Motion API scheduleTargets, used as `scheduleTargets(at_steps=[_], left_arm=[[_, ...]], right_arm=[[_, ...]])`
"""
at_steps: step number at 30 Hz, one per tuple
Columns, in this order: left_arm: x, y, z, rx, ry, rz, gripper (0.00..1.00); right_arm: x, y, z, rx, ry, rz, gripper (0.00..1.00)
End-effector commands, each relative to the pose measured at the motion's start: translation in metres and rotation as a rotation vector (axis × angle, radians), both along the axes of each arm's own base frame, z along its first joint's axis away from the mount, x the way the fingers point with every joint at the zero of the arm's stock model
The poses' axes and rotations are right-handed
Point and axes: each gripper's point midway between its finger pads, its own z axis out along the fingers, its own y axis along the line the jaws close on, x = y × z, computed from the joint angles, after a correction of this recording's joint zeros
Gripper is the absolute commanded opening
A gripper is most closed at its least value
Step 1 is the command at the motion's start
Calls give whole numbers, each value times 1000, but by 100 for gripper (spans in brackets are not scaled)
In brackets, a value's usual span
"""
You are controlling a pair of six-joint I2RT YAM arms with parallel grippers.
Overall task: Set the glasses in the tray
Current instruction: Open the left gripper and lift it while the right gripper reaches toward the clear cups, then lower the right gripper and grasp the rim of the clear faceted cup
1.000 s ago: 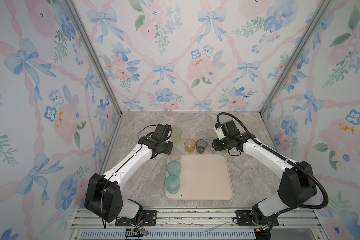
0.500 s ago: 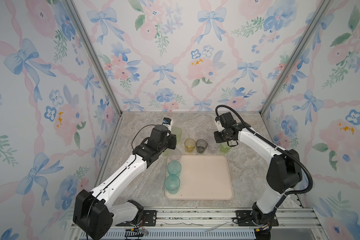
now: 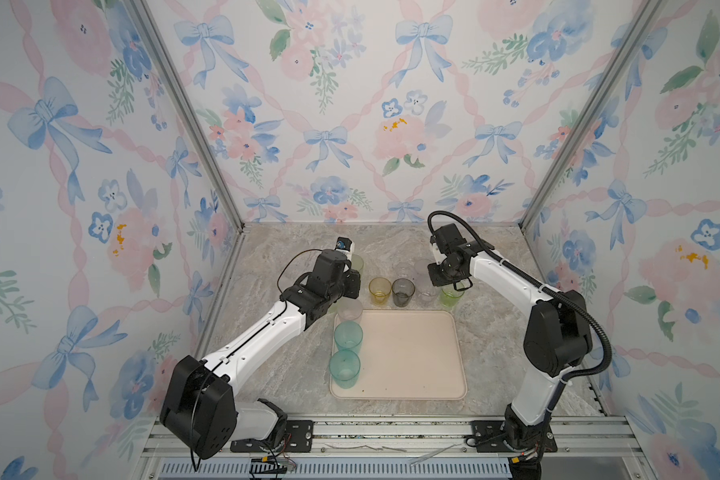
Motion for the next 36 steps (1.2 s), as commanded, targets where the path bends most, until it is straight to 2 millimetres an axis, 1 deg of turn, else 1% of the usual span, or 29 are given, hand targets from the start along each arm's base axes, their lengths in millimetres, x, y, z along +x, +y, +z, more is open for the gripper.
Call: scheduleTargets(at_steps=[1,7,16,20,27,31,33,36], left_arm=[[7,-3,13,3,-43,-7,28],[7,-2,13,10,-46,-9,28],[10,-1,5,20,-28,-6,28],[11,-1,2,21,-22,-7,27],[11,-1,-4,27,-8,-8,27],[9,1,-5,27,-7,-7,27],[9,2,-5,29,-8,-6,27],[7,3,-6,29,-4,-6,27]], right_arm=[[1,-9,-6,-28,32,-7,29],[5,-8,-10,-20,38,-3,26],[7,-2,-19,5,64,13,21],[8,-2,-22,3,69,12,20],[10,-1,-25,1,72,13,14],[8,-3,-26,-8,76,12,7],[8,-4,-24,-9,72,10,4],[7,-3,-20,-9,65,11,2]])
